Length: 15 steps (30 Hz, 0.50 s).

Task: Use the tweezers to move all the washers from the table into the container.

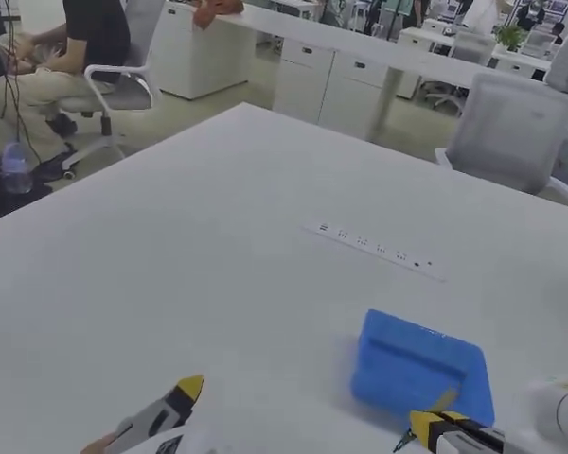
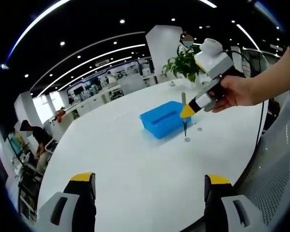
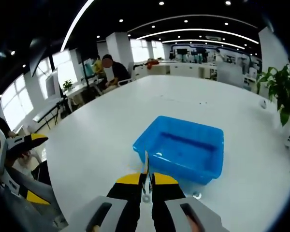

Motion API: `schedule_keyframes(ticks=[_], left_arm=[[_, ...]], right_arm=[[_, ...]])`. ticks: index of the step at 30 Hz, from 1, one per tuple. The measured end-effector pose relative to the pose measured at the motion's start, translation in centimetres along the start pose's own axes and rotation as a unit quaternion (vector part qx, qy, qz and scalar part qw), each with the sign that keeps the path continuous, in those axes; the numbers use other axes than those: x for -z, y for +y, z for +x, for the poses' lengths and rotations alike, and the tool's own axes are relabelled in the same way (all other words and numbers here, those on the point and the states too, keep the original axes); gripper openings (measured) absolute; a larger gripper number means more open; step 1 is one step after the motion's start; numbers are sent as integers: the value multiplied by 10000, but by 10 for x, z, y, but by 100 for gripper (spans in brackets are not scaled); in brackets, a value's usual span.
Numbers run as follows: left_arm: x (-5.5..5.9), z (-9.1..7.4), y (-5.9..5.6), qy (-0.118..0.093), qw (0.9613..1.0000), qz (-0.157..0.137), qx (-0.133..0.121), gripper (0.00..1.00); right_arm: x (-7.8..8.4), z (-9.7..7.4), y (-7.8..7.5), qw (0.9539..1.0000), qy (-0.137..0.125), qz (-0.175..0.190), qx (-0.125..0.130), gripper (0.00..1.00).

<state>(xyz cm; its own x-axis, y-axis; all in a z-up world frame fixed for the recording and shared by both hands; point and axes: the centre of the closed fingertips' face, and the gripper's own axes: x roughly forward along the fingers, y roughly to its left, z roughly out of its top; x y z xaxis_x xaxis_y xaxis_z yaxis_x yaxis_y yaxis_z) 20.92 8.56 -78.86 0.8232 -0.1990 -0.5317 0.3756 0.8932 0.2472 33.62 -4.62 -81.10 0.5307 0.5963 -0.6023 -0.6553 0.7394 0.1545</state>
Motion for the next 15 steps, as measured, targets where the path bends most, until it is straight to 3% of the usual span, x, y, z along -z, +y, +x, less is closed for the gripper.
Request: schedule_keyframes(ticks=[6,15], left_arm=[[0,-1,1,-8,10000,10,-16,95],[0,0,1,17,10000,27,-22,95]], right_arm=[[4,2,-9,10000,33,6,54,3],[9,4,-9,9999,12,77,128,3]])
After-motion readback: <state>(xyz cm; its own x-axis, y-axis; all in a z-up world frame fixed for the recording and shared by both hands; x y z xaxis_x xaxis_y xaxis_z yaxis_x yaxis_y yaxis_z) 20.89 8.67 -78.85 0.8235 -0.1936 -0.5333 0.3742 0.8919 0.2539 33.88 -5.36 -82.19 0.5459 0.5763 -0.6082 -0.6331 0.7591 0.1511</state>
